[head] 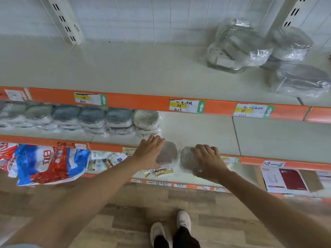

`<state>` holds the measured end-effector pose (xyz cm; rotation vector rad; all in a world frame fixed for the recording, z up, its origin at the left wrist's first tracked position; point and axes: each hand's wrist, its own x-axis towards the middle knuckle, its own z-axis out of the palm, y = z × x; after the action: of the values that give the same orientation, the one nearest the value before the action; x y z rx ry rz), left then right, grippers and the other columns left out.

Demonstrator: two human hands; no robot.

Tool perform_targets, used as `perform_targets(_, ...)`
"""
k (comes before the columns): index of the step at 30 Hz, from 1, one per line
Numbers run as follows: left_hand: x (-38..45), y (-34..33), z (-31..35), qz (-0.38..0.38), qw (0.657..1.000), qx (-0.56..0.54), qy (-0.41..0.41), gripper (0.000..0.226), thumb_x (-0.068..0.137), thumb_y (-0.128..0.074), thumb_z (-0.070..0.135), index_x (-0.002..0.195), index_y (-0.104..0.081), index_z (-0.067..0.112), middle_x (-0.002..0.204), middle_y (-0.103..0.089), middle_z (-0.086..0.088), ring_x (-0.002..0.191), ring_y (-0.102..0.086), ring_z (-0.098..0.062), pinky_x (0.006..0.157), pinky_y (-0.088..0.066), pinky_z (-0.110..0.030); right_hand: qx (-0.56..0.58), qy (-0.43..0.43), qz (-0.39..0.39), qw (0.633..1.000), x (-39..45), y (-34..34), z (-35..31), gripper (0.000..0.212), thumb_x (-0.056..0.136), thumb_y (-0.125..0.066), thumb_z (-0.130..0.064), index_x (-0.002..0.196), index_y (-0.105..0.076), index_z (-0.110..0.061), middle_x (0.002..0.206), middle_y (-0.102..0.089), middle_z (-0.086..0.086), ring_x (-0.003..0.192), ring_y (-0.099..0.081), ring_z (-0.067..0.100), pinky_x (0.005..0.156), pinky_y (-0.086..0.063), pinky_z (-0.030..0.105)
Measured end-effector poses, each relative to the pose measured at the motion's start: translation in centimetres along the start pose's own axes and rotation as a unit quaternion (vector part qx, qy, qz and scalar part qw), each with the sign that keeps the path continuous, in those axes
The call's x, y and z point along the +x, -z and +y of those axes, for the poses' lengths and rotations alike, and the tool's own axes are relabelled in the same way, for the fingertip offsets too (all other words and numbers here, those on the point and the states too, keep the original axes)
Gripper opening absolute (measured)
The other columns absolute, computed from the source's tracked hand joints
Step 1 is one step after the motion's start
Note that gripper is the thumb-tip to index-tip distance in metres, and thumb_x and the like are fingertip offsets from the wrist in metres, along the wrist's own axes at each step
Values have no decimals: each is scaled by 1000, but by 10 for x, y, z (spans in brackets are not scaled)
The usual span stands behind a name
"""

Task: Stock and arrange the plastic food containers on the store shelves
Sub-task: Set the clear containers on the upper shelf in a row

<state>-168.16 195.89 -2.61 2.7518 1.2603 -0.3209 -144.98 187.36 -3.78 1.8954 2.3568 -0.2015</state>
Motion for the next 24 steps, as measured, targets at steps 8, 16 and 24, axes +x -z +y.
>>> perform_targets(8,53,-76,30,-39,994,-55,82,72,76,-68,38,135,-34,16,131,-42,-4,120,-41,-24,93,-36,-35,52,-127,-19,990,31,-74,37,73,75,-67,-49,133,-37,-17,137,-37,2,127,-33,23,99,-26,40)
perform_targets(16,100,-99,32,-50,996,-34,65,69,80,-68,29,136,-32,13,139,-35,-8,131,-31,-26,102,-33,-36,74,-149,-52,985,59,-112,65,71,79,-68,-44,138,-35,-24,150,-26,5,139,-21,21,107,-19,45)
perform_targets(24,118,-105,40,-9,994,-15,108,56,85,-63,16,135,-40,13,130,-38,-11,118,-39,-29,93,-36,-36,46,-169,39,984,69,-126,58,52,77,-68,-7,127,-53,-11,121,-53,18,108,-50,36,92,-37,44)
